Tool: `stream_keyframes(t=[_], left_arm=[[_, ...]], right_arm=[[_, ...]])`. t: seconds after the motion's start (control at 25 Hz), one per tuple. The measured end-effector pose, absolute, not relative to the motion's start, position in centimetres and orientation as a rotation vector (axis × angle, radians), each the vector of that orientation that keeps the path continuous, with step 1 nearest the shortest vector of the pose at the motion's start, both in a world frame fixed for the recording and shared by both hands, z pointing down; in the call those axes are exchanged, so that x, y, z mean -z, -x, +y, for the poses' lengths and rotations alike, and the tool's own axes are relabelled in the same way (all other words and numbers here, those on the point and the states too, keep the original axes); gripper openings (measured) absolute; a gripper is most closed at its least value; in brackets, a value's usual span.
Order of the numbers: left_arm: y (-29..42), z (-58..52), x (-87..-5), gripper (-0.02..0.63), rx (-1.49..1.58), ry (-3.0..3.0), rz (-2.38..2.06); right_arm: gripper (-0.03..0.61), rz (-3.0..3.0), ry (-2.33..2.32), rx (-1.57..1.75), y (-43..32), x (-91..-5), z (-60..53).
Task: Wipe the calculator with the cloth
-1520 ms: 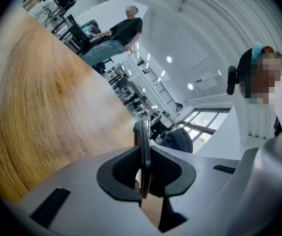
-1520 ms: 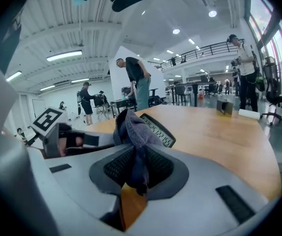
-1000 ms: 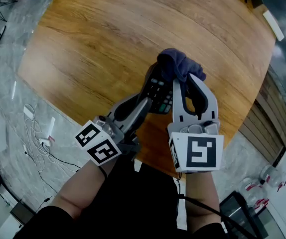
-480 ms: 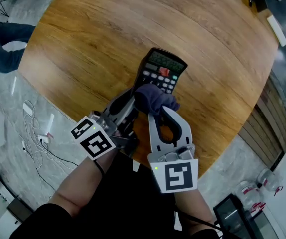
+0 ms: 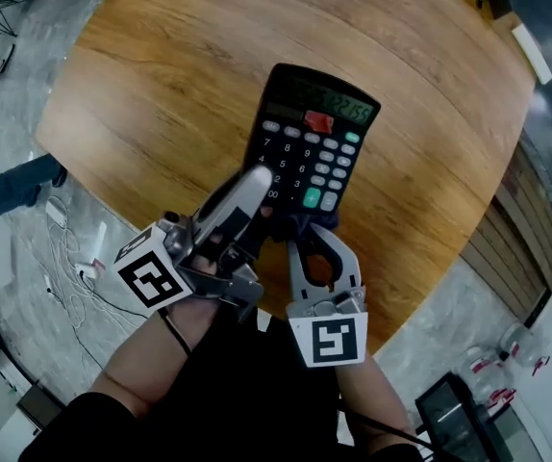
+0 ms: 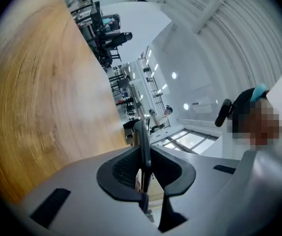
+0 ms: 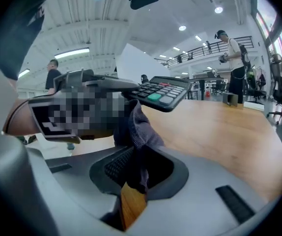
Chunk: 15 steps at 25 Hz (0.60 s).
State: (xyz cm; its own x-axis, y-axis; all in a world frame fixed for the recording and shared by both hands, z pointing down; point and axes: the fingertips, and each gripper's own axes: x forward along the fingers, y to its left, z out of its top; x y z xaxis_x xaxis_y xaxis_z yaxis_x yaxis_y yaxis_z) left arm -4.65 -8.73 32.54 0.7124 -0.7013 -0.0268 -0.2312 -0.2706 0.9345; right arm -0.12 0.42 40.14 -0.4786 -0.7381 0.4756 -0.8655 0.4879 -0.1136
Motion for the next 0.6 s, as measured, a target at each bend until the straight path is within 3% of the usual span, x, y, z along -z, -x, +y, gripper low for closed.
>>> stream_keyframes(t=[0.6], left_arm=[[3.1,-4.7,-32.4,0.069,0.572,-1.680,-0.591]], right_arm=[[0.062,-2.531,-1.493,-0.316,-0.2,-36.4,-2.1]])
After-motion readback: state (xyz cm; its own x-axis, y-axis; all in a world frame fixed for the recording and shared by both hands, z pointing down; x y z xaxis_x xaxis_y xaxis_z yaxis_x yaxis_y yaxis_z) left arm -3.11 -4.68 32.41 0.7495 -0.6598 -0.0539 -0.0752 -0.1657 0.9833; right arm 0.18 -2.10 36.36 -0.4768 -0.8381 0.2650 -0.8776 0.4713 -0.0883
